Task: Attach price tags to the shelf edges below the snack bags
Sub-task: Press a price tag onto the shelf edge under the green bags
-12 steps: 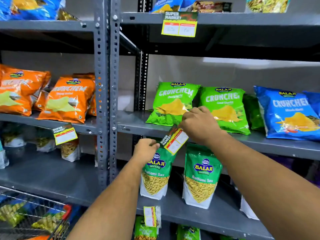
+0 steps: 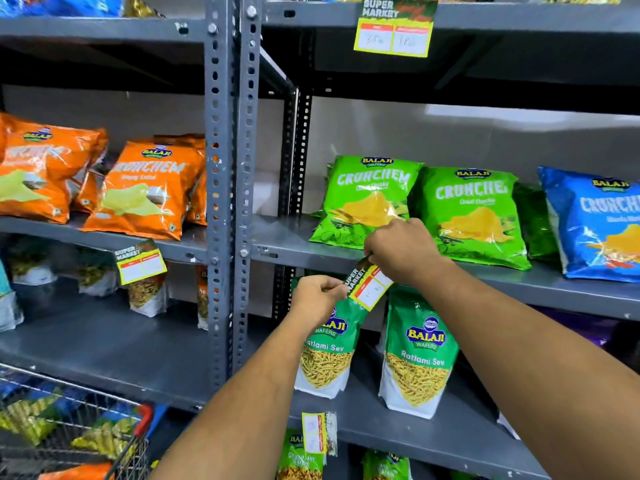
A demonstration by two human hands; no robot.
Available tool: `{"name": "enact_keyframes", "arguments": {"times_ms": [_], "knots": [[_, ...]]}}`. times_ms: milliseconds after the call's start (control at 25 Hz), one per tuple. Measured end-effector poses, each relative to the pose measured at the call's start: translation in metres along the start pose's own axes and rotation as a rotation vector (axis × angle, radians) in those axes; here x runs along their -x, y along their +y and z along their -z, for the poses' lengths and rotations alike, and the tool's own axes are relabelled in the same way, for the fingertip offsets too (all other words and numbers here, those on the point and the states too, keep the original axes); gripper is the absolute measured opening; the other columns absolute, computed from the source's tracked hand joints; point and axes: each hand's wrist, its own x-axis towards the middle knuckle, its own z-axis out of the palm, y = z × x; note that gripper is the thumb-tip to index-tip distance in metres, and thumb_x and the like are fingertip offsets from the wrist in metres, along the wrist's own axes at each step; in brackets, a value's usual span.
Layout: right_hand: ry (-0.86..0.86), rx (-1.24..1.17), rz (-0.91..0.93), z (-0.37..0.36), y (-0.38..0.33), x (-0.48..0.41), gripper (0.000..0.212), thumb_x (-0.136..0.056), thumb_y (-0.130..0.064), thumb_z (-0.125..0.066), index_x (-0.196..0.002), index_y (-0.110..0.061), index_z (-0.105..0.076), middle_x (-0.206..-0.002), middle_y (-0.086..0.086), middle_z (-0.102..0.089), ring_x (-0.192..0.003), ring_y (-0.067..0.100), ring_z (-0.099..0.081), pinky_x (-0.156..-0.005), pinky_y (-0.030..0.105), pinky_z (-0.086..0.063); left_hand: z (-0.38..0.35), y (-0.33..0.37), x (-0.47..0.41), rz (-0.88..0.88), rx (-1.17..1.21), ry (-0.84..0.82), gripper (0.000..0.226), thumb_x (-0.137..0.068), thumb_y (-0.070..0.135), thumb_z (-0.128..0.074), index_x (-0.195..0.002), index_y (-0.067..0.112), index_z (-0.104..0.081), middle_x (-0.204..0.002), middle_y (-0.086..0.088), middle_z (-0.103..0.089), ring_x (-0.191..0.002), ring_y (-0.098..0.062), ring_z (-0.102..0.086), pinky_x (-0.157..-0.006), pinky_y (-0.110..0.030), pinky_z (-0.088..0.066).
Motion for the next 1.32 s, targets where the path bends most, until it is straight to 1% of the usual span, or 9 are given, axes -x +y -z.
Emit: {"name": "enact_keyframes", "arguments": {"times_ms": [160,280,360,600,760,960,1160,1240,1320], "knots": [[-0.008,-0.104,0.000,-0.004,-0.001,0.010,0.015,-0.085,-0.028,-0.060,-0.095,-0.024,-0.069,-0.095,0.005,-0.073,-0.097,0.031,-0.064,-0.079,0.038,-0.041,0.008,0.008,0.002,-0.019,-0.111,-0.021,0.011,-0.082,0.022,-0.072,-0.087,0.012,-0.074,-0.087,-0.009,-0.076,-0.083,-0.024,-0.070,-0.078,-0.036,-0.056],[-0.077,-0.243,-0.050,-0.007,0.003,0.020,0.011,-0.083,-0.031,-0.061,-0.091,-0.028,-0.070,-0.096,0.002,-0.074,-0.096,0.030,-0.065,-0.074,0.037,-0.040,0.019,0.009,0.002,-0.056,-0.333,-0.031,0.006,-0.079,0.026,-0.074,-0.080,0.020,-0.075,-0.075,0.000,-0.074,-0.073,-0.016,-0.067,-0.070,-0.028,-0.051],[-0.062,-0.368,-0.120,-0.011,0.006,0.028,0.011,-0.083,-0.033,-0.063,-0.089,-0.028,-0.070,-0.096,0.004,-0.074,-0.094,0.031,-0.065,-0.075,0.038,-0.046,0.025,0.014,0.002,-0.102,-0.355,-0.013,0.004,-0.078,0.027,-0.075,-0.078,0.023,-0.076,-0.070,0.005,-0.073,-0.072,-0.013,-0.068,-0.068,-0.027,-0.052],[0.090,-0.597,-0.317,-0.021,0.006,0.034,0.011,-0.083,-0.031,-0.067,-0.090,-0.026,-0.074,-0.103,0.009,-0.067,-0.094,0.032,-0.063,-0.079,0.040,-0.053,0.030,0.045,-0.009,-0.277,-0.533,0.110,0.007,-0.080,0.032,-0.071,-0.086,0.030,-0.076,-0.085,0.007,-0.078,-0.083,-0.016,-0.068,-0.074,-0.032,-0.055],[0.042,-0.563,-0.364,-0.030,0.006,0.032,0.014,-0.083,-0.032,-0.066,-0.094,-0.029,-0.074,-0.098,0.008,-0.074,-0.093,0.033,-0.066,-0.073,0.036,-0.050,0.029,0.050,-0.007,-0.287,-0.602,0.169,0.015,-0.078,0.034,-0.072,-0.092,0.033,-0.073,-0.076,0.010,-0.076,-0.084,-0.017,-0.068,-0.075,-0.032,-0.054],[0.034,-0.515,-0.367,-0.038,0.005,0.031,0.016,-0.084,-0.034,-0.064,-0.096,-0.032,-0.073,-0.099,0.007,-0.074,-0.094,0.033,-0.066,-0.075,0.038,-0.050,0.024,0.053,-0.009,-0.312,-0.760,0.181,0.008,-0.081,0.036,-0.067,-0.085,0.032,-0.073,-0.090,0.004,-0.077,-0.090,-0.024,-0.067,-0.072,-0.035,-0.053],[0.043,-0.451,-0.340,-0.040,0.007,0.026,0.015,-0.082,-0.033,-0.065,-0.095,-0.029,-0.072,-0.096,0.008,-0.074,-0.093,0.034,-0.066,-0.074,0.038,-0.044,0.022,0.054,-0.013,-0.347,-0.858,0.215,0.010,-0.083,0.037,-0.065,-0.085,0.031,-0.074,-0.088,0.004,-0.076,-0.090,-0.025,-0.066,-0.069,-0.034,-0.049],[0.063,-0.407,-0.333,-0.039,0.010,0.023,0.017,-0.080,-0.034,-0.069,-0.094,-0.025,-0.067,-0.094,0.010,-0.072,-0.093,0.034,-0.065,-0.074,0.039,-0.040,0.021,0.055,-0.014,-0.351,-0.876,0.217,0.010,-0.081,0.036,-0.067,-0.080,0.030,-0.074,-0.085,0.004,-0.076,-0.088,-0.025,-0.065,-0.071,-0.036,-0.052],[0.101,-0.384,-0.347,-0.038,0.012,0.021,0.032,-0.075,-0.038,-0.074,-0.096,-0.021,-0.056,-0.092,0.012,-0.070,-0.091,0.035,-0.064,-0.074,0.041,-0.039,0.020,0.057,-0.016,-0.379,-0.904,0.238,0.011,-0.077,0.038,-0.071,-0.072,0.029,-0.071,-0.084,0.005,-0.074,-0.089,-0.026,-0.063,-0.073,-0.038,-0.052]]}}
